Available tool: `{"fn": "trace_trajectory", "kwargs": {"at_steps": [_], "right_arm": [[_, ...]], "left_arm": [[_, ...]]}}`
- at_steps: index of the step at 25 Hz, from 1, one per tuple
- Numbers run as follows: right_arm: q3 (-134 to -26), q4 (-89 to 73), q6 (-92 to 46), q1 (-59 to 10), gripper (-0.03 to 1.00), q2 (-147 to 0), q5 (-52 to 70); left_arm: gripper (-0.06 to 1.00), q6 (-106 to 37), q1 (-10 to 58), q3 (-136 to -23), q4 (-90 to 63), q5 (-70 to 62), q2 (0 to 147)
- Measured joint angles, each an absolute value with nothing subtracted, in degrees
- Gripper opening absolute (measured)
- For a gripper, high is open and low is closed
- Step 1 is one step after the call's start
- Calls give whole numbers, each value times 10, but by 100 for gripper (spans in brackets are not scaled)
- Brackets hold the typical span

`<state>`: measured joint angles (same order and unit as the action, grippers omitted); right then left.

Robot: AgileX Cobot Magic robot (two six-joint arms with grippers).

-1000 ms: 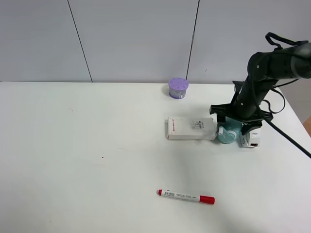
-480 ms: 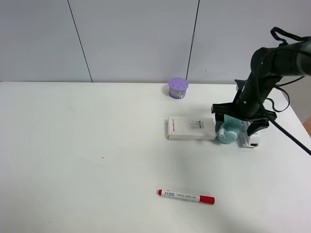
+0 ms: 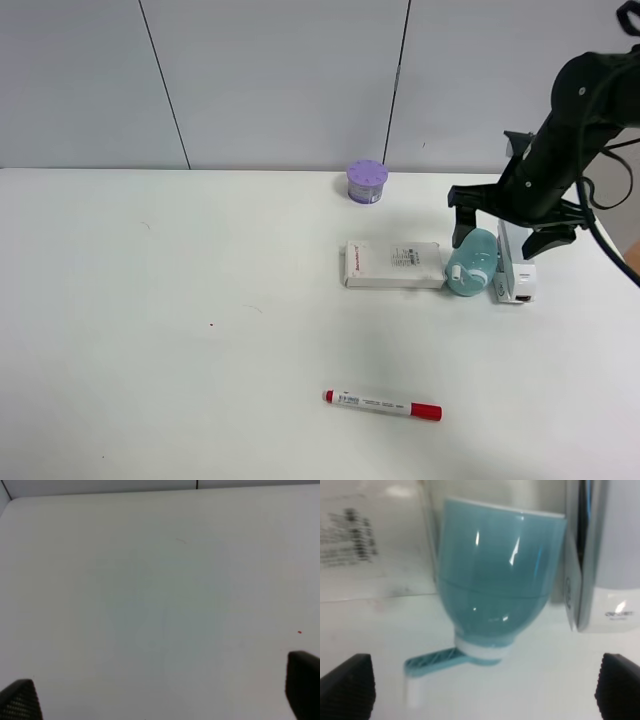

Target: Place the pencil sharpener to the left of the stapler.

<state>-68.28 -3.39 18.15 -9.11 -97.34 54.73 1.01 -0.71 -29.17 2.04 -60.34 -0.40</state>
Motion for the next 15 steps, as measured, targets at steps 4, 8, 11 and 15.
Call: {"fn": "trace_trajectory", "kwargs": {"at_steps": [4,8,11,15], "right_arm": [[-683,-34,181,-91,87,-901,556],[-683,-10,171,-91,90,-833,588],[-691,31,166,-89,97,-792,660],[-730,85,161,-85,99,-761,692]], "left_arm": [[99,10,-7,-292,20,-603,-4],[99,10,-7,-292,20,-603,-4],[99,10,-7,-292,20,-603,-4],[99,10,-7,-292,20,-603,-4]]}}
